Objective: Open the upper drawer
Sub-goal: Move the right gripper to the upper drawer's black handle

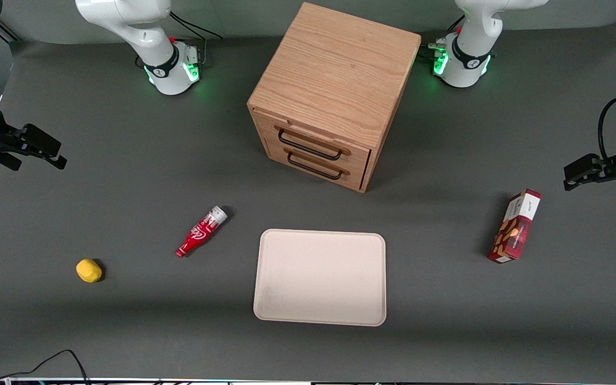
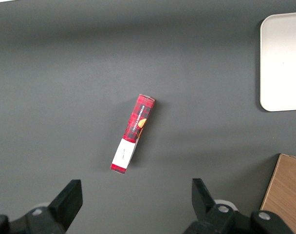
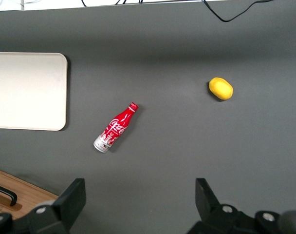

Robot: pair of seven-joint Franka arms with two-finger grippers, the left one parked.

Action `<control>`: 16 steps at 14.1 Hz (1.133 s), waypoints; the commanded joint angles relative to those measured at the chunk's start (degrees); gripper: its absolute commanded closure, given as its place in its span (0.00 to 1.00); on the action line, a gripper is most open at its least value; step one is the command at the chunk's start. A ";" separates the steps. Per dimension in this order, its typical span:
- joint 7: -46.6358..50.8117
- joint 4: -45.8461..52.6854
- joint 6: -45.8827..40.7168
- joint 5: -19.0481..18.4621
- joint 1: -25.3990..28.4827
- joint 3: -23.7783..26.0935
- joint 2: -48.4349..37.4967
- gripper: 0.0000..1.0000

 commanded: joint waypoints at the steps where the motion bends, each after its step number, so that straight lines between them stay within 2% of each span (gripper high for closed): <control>1: 0.98 2.33 -1.66 1.12 0.67 -0.34 1.15 0.00; 4: 0.02 2.25 -1.75 1.30 0.85 0.09 1.94 0.00; 7: -2.44 2.16 -2.28 1.83 1.64 3.60 2.47 0.00; 16: -2.71 4.09 0.97 2.18 1.99 19.41 9.66 0.00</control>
